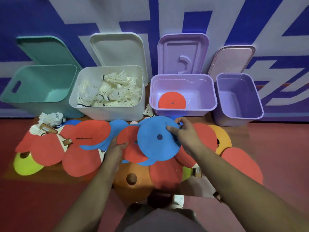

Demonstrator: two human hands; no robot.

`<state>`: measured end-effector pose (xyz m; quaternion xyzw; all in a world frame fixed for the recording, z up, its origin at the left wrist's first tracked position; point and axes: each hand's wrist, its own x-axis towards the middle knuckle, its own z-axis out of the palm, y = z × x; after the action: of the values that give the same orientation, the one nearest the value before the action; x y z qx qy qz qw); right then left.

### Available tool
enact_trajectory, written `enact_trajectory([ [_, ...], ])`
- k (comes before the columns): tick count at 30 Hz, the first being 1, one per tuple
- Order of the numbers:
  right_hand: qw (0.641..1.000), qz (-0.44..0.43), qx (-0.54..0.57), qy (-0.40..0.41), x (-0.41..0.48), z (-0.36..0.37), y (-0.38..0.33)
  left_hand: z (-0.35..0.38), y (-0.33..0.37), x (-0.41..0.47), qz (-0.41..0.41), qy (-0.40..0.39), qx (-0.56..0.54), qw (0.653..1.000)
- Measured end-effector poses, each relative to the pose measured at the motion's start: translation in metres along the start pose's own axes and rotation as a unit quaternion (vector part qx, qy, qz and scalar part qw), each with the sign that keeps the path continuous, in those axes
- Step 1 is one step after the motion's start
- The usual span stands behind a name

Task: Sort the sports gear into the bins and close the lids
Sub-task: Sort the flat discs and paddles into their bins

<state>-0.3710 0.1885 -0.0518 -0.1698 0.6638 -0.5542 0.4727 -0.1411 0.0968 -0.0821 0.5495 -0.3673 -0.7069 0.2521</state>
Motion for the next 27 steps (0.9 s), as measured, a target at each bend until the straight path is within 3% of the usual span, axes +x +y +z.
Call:
enact_trajectory([
  [2, 0.999, 0.003, -0.042, 0.007, -0.005, 0.019, 0.006, -0.001, -0.006, 0.020, 0.106, 0.029, 0.073, 0.991],
  [3, 0.995, -0.010, -0.101, -0.007, -0.007, 0.028, 0.010, -0.001, -0.012, 0.017, 0.130, 0.000, 0.034, 0.991],
  [5, 0.979, -0.038, -0.192, -0.052, -0.007, 0.041, 0.020, -0.002, -0.011, -0.001, 0.106, -0.069, 0.031, 0.992],
  [7, 0.971, -0.050, -0.226, -0.065, -0.004, 0.048, 0.024, 0.002, -0.002, -0.029, 0.046, -0.012, 0.013, 0.999],
  [8, 0.964, -0.050, -0.255, -0.048, 0.003, 0.048, 0.027, -0.016, 0.001, -0.040, 0.058, -0.018, 0.001, 0.998],
  [9, 0.946, -0.052, -0.318, -0.027, 0.012, 0.046, 0.031, -0.014, -0.005, -0.035, 0.062, 0.005, -0.014, 0.998],
  [11, 0.874, -0.036, -0.485, -0.006, 0.030, 0.038, 0.038, -0.028, -0.007, -0.038, 0.068, 0.041, -0.014, 0.997],
  [13, 0.829, 0.003, -0.559, 0.003, 0.043, 0.037, 0.042, -0.040, -0.008, -0.039, 0.060, 0.047, -0.028, 0.997],
  [21, 0.819, 0.025, -0.571, 0.041, 0.065, 0.071, 0.064, -0.086, 0.000, -0.025, 0.056, 0.039, -0.007, 0.998],
  [27, 0.825, 0.130, -0.534, 0.133, 0.076, 0.099, 0.066, -0.114, 0.009, -0.001, 0.048, 0.022, 0.008, 0.999],
])
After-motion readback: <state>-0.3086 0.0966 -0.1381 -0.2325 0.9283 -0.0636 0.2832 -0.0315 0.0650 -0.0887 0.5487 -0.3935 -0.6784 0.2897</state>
